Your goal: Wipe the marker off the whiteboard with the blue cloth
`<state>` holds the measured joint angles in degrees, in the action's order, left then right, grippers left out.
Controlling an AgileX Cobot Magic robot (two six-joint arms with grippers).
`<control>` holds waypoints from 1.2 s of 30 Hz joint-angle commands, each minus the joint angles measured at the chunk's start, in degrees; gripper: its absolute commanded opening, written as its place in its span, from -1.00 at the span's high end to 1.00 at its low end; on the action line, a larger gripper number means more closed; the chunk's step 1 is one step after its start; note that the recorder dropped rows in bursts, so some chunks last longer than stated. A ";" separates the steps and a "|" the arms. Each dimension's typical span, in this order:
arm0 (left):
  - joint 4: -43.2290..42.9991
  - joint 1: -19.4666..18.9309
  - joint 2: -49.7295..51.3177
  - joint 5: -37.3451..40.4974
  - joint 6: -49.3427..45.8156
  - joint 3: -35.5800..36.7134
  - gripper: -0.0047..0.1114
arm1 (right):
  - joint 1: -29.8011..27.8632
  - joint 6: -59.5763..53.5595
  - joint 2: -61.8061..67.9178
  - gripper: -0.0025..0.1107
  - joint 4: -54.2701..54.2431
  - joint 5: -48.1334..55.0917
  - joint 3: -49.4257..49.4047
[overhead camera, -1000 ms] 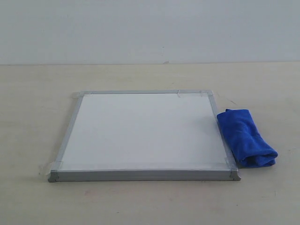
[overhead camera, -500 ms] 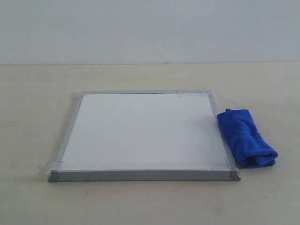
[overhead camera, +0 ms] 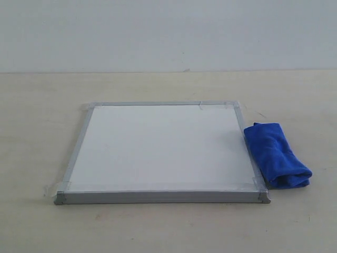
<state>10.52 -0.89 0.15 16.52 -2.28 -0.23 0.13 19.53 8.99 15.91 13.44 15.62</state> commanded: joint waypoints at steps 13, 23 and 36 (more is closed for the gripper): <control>-0.15 -0.17 -0.15 0.04 -0.36 0.23 0.84 | -0.15 4.55 -8.99 0.96 -1.49 -4.44 -15.62; -0.15 -0.17 -0.15 0.04 -0.36 0.23 0.84 | -0.15 -1.88 -8.99 0.96 -3.21 2.06 -15.62; -0.15 -0.17 -0.15 0.04 -0.36 0.23 0.84 | -0.13 -20.79 -8.99 0.96 -17.26 5.19 -15.62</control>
<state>10.52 -0.89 0.15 16.52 -2.28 -0.23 0.13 -1.91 0.31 -0.95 18.14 0.00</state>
